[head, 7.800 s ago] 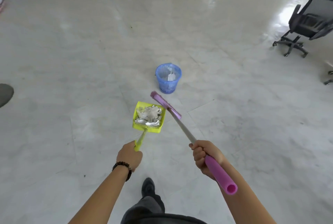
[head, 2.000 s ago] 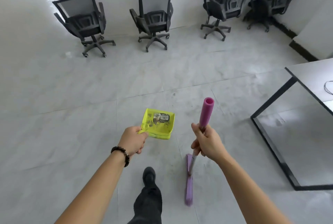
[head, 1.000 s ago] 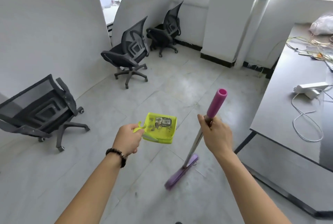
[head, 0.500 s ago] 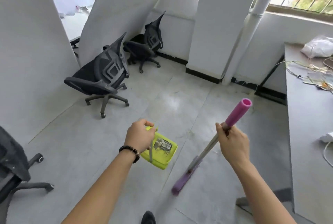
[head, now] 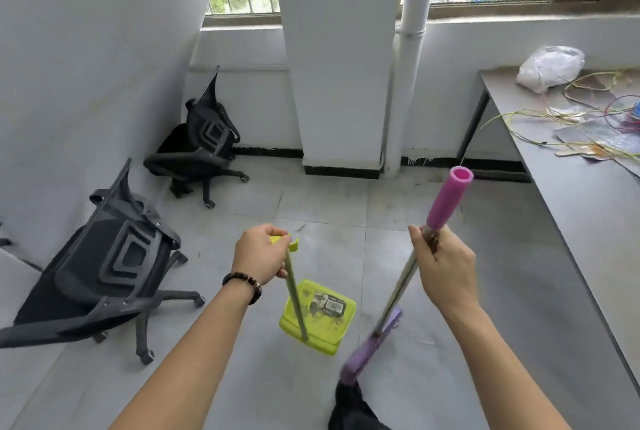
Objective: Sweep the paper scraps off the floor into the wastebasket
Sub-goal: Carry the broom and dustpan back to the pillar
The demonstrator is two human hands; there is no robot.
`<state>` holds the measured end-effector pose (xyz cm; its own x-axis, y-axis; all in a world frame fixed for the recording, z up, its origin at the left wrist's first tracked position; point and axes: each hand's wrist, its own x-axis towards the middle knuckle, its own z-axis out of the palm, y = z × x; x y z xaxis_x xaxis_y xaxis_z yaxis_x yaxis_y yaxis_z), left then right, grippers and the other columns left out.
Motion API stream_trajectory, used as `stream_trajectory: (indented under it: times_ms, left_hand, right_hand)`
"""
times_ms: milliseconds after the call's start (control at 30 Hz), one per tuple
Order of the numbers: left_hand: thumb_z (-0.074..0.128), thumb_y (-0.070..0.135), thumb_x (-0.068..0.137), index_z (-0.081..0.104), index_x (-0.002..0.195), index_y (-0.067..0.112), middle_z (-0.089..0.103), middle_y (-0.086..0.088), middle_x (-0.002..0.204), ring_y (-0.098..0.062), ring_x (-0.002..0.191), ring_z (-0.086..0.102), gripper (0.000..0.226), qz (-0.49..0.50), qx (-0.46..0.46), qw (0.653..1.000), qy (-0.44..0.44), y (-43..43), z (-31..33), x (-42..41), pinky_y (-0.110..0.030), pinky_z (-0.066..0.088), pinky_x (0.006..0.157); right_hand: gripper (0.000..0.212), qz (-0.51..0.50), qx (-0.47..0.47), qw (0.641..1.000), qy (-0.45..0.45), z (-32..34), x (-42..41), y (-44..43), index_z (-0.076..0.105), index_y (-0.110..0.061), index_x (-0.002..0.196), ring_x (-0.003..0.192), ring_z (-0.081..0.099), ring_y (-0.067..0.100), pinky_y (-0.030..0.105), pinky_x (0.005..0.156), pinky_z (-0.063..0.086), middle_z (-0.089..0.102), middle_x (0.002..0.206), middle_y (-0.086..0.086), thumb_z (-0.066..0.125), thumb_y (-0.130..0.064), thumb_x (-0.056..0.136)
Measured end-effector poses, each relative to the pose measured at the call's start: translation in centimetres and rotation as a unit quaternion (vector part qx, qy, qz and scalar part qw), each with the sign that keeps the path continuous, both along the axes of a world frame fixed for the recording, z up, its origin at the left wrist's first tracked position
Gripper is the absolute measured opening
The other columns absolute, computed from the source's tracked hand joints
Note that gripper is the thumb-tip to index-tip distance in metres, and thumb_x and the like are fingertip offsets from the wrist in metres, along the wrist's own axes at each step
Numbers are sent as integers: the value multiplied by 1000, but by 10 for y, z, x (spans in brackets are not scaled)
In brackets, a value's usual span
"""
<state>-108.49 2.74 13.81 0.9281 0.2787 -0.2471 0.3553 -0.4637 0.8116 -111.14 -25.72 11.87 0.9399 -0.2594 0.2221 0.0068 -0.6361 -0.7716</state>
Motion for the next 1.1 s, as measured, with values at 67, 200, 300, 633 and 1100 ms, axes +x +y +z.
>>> stream_trajectory:
  times_ms: [67,200,300,633,1100]
  left_hand:
    - [65,21,88,66,86,19,63,-8,55,-23,41,62,3,4,-5,1000,-2,6,4,50,-48,61,63]
    - [68,23,87,68,85,20,61,-1,47,-21,40,60,3,22,-30,999,-30,26,19,148,-48,61,65]
    - [67,19,89,68,90,15,60,-1,48,-18,38,56,5,37,-57,996,-50,38,28,217,-46,62,63]
    - [62,22,94,67,89,14,60,-6,52,-19,37,57,11,-43,-74,996,-33,56,-7,491,-42,61,60]
    - [61,24,92,54,101,9,66,-13,69,-20,47,58,19,-229,44,968,98,13,-37,823,-33,59,52]
  right_hand:
    - [35,-5,3,1000,5,-5,56,8,51,-14,72,60,52,18,37,57,43,52,63,2,55,-38,97]
    - [36,-5,5,1000,-13,11,162,30,50,-14,71,58,49,17,34,55,39,50,62,-1,56,-39,96]
    - [37,-4,-1,1000,-19,23,228,43,49,-14,72,58,49,16,27,54,35,50,62,0,57,-40,96]
    - [33,-74,-1,997,-2,3,449,65,56,-12,76,61,53,16,23,56,38,55,64,3,59,-40,94]
    - [38,-152,4,985,75,9,691,52,60,-12,77,68,56,12,20,61,42,58,66,2,54,-45,96]
